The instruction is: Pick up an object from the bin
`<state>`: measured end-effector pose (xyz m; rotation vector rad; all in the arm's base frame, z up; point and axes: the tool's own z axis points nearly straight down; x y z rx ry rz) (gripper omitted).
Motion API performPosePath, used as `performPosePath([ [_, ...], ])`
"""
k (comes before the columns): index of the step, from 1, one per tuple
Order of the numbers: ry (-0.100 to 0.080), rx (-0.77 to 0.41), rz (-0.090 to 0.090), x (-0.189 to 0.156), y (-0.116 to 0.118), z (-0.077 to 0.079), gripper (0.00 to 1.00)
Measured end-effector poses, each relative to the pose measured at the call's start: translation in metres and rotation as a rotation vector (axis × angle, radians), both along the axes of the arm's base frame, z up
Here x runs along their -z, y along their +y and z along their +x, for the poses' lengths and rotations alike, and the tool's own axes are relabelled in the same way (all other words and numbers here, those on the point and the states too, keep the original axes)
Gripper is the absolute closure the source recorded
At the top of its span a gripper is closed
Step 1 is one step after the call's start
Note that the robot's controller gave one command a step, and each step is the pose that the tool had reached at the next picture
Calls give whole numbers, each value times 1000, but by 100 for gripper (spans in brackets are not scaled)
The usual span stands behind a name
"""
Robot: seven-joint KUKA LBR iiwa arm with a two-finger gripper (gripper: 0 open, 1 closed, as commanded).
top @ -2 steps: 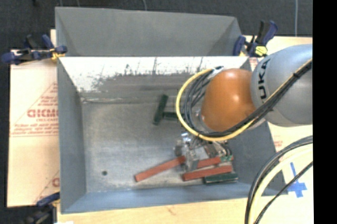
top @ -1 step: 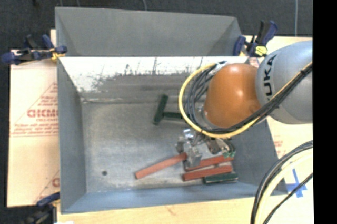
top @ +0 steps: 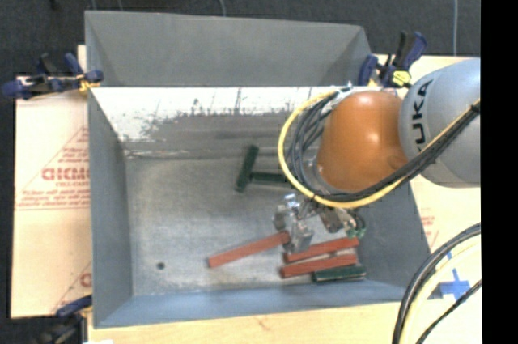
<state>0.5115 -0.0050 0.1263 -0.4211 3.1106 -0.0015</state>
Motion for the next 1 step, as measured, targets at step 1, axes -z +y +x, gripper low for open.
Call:
performPosePath([
  [1, -2, 1, 0, -10, 0, 1, 100],
])
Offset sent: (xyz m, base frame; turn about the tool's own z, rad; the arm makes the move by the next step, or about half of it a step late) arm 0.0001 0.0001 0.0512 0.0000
